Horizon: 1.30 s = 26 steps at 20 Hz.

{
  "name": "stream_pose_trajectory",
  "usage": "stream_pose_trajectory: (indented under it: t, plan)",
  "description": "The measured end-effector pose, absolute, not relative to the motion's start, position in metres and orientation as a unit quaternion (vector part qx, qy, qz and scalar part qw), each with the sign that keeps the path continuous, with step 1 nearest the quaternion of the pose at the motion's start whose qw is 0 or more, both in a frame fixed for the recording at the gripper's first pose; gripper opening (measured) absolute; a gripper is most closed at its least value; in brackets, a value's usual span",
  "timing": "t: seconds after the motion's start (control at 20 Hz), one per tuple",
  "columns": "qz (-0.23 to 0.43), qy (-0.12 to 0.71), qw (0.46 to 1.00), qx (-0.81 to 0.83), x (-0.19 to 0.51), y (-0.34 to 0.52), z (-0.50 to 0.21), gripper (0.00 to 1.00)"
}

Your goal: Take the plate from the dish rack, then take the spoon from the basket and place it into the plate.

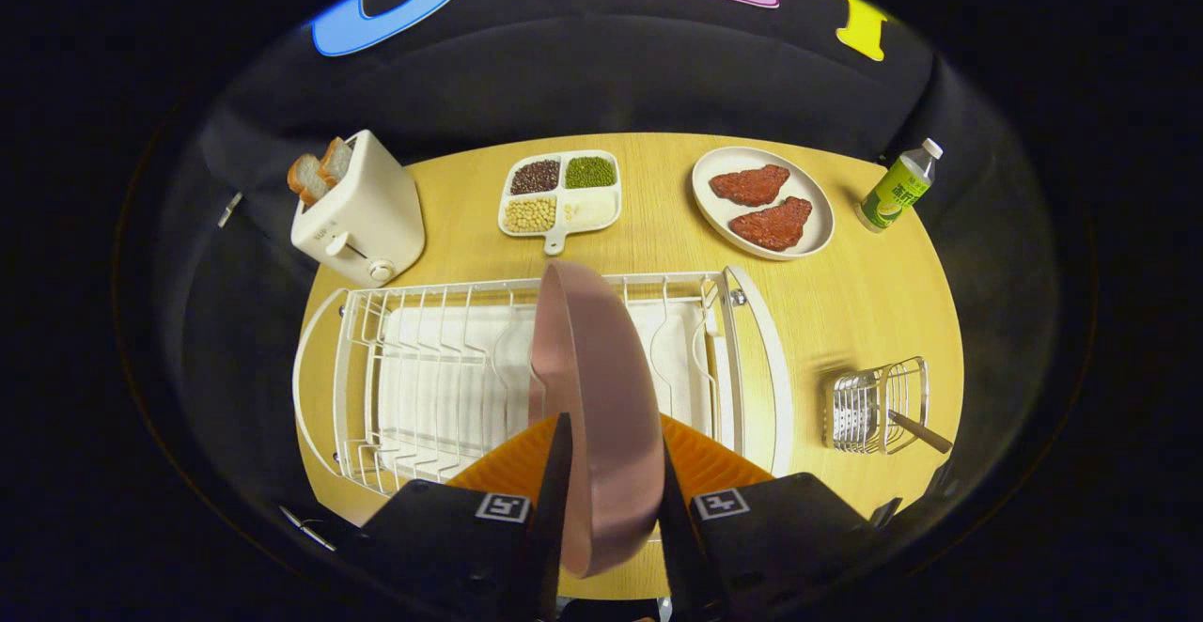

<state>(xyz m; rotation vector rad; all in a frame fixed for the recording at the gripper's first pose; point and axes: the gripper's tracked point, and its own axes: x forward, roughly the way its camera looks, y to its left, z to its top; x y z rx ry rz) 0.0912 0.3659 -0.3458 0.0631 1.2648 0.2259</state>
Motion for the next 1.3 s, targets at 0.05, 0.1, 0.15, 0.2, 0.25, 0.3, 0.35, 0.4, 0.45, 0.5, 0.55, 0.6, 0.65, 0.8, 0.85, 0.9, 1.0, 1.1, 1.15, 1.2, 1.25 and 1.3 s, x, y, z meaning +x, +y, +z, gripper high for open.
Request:
stream_pose_trajectory:
  t: [0.05,0.1,0.15,0.2,0.25,0.3,0.35,0.4,0.45,0.5,0.55,0.6,0.65,0.8,0.85,0.9,1.0,1.1,1.15,1.2,1.25,1.3]
  plan:
    - [0.099,0.596,0.796,0.018,0.089,0.364,-0.35,0.43]
    - [0.089,0.6,0.795,0.012,0.089,0.362,-0.351,0.37]
    - [0.084,0.601,0.795,0.015,0.091,0.363,-0.352,0.36]
    - [0.08,0.606,0.792,0.013,0.088,0.365,-0.349,0.35]
    - [0.078,0.609,0.79,0.008,0.087,0.366,-0.347,0.34]
    - [0.077,0.609,0.789,-0.001,0.088,0.365,-0.345,0.33]
    - [0.076,0.606,0.792,-0.015,0.091,0.365,-0.34,0.33]
    - [0.074,0.602,0.795,-0.029,0.095,0.363,-0.334,0.33]
    - [0.071,0.597,0.798,-0.047,0.1,0.36,-0.327,0.33]
    - [0.069,0.59,0.802,-0.065,0.106,0.356,-0.319,0.33]
    - [0.07,0.584,0.805,-0.078,0.111,0.354,-0.312,0.33]
    - [0.072,0.578,0.808,-0.084,0.115,0.351,-0.304,0.33]
    - [0.077,0.573,0.812,-0.083,0.118,0.35,-0.297,0.33]
    - [0.1,0.556,0.824,-0.038,0.115,0.341,-0.273,0.33]
    - [0.112,0.548,0.829,-0.011,0.11,0.339,-0.264,0.33]
    - [0.125,0.542,0.831,0.019,0.102,0.336,-0.255,0.33]
    - [0.156,0.531,0.829,0.079,0.078,0.331,-0.239,0.33]
    - [0.179,0.521,0.825,0.122,0.05,0.32,-0.231,0.33]
    - [0.186,0.517,0.824,0.139,0.036,0.312,-0.23,0.33]
    - [0.189,0.516,0.821,0.155,0.021,0.304,-0.232,0.33]
    - [0.187,0.519,0.815,0.176,0.005,0.296,-0.236,0.33]
    - [0.183,0.525,0.806,0.201,-0.012,0.29,-0.243,0.33]
